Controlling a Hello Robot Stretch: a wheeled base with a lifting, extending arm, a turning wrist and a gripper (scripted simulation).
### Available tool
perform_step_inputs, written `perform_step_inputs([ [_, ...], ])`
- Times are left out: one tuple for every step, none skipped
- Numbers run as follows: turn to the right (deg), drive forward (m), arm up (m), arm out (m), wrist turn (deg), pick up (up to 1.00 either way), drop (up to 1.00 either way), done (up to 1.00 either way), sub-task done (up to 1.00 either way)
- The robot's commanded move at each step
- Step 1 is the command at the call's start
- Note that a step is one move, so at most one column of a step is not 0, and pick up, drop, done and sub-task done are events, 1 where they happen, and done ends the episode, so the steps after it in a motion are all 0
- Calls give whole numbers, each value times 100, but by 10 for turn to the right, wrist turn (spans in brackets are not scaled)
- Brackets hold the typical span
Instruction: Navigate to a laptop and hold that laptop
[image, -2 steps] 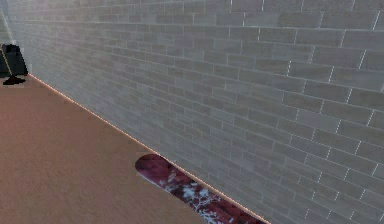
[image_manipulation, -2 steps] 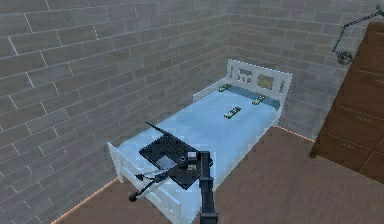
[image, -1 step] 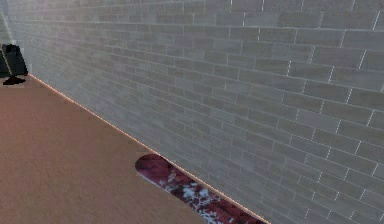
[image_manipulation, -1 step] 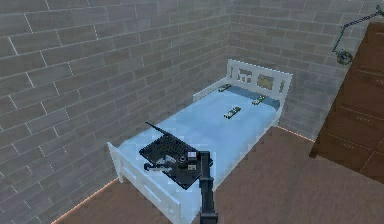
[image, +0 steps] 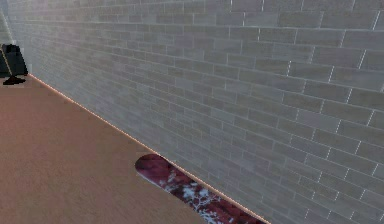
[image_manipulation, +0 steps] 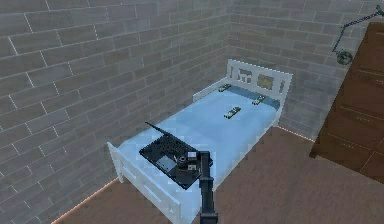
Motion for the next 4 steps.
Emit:
perform_step_inputs([
  [0,0,-30,0,0,0,0,0,0],
  [0,0,0,0,0,100,0,0,0],
  [0,0,10,0,0,0,0,0,0],
  [0,0,0,0,0,0,0,100,0],
])
